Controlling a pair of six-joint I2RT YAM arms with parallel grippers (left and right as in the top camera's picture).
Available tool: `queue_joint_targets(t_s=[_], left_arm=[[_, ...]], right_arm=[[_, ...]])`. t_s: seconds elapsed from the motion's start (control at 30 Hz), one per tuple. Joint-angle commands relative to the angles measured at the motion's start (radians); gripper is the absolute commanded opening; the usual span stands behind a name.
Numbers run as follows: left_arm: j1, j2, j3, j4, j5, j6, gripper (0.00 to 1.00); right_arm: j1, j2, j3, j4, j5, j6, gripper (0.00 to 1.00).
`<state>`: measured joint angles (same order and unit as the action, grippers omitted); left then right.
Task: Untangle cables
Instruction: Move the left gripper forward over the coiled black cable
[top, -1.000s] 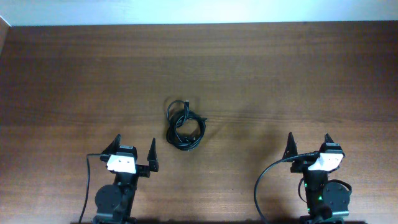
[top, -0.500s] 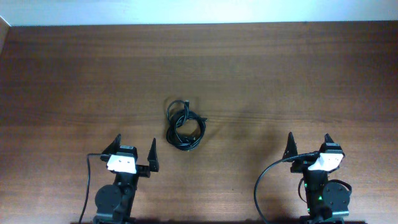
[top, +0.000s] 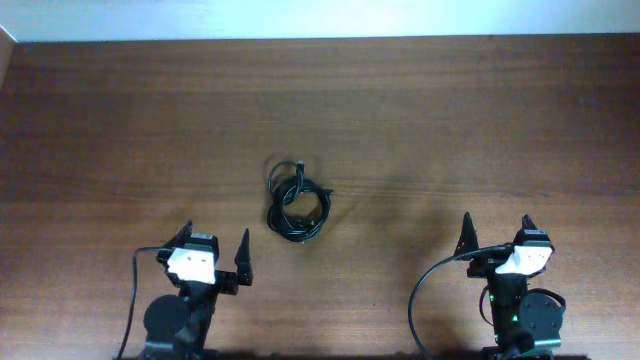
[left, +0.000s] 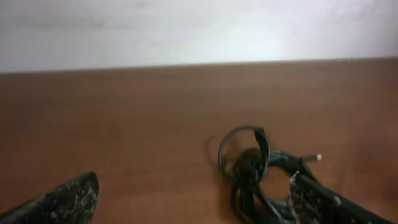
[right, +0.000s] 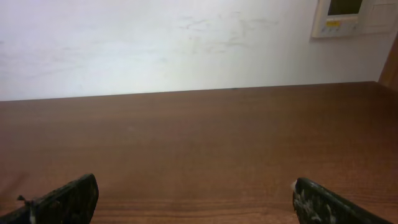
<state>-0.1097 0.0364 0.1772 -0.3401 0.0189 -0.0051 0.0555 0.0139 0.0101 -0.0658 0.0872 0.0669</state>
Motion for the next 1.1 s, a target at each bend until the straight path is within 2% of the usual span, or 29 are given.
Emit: queue_joint_targets(t_s=[0.0, 0.23, 0.73, 0.87, 1.07], left_arm=[[0.006, 0.048, 0.107, -0.059, 0.011, -0.01, 0.99], [0.006, 0.165, 0.251, -0.165, 0.011, -0.01, 0.99], [0.006, 0.684, 0.569, -0.376, 0.045, -0.003, 0.99], [0.006, 0.896, 0.689, -0.494, 0.045, 0.009, 0.99], [0.006, 1.13, 0.823, -0.565, 0.066, 0.009, 0.99]], right_arm=[[-0.005, -0.01, -0.005, -0.01, -0.008, -0.004, 0.99], [-0.005, -0.01, -0.005, -0.01, -0.008, -0.004, 0.99], [-0.005, -0.01, -0.005, -0.01, -0.008, -0.004, 0.99], [-0.005, -0.01, -0.005, -0.01, -0.008, -0.004, 0.99], [-0.005, -0.01, -0.005, -0.01, -0.008, -0.004, 0.99]])
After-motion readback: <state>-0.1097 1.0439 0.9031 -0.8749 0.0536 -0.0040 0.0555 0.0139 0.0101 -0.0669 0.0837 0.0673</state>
